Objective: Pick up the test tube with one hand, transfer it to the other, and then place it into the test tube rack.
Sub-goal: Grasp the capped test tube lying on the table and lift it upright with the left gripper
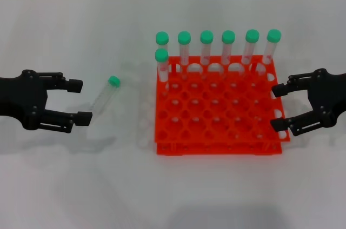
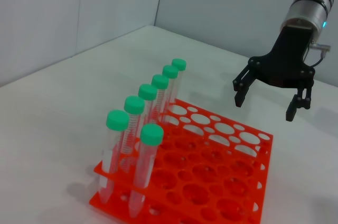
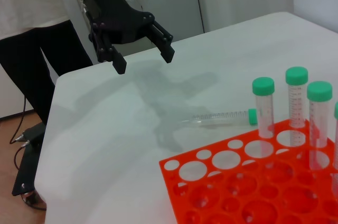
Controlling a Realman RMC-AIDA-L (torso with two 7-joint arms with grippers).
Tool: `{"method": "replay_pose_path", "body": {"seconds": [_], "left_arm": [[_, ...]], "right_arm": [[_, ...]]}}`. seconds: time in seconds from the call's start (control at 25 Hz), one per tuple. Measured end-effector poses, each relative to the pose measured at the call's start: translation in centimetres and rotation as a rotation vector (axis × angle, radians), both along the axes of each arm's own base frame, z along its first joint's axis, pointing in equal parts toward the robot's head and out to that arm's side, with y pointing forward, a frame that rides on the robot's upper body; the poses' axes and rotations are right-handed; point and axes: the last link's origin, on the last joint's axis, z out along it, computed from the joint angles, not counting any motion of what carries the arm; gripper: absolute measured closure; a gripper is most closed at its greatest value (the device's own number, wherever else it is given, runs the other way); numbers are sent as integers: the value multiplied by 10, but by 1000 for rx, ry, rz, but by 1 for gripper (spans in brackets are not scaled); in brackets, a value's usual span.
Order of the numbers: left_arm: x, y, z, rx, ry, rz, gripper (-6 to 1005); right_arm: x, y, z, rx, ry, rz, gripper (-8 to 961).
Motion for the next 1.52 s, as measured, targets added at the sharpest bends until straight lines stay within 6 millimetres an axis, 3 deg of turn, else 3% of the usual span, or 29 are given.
{"method": "replay_pose_path", "body": {"seconds": [1.04, 1.36, 1.52], "left_arm": [[3, -1, -4, -9, -23, 16, 143], [19, 2, 2, -26, -5, 175, 144], [25, 1, 4, -78, 83, 310, 145]], "right_arm": [[5, 1, 2, 23, -14, -13, 102], [6, 0, 1, 26, -14, -4, 102], [6, 1, 1, 25, -14, -2, 102]]}}
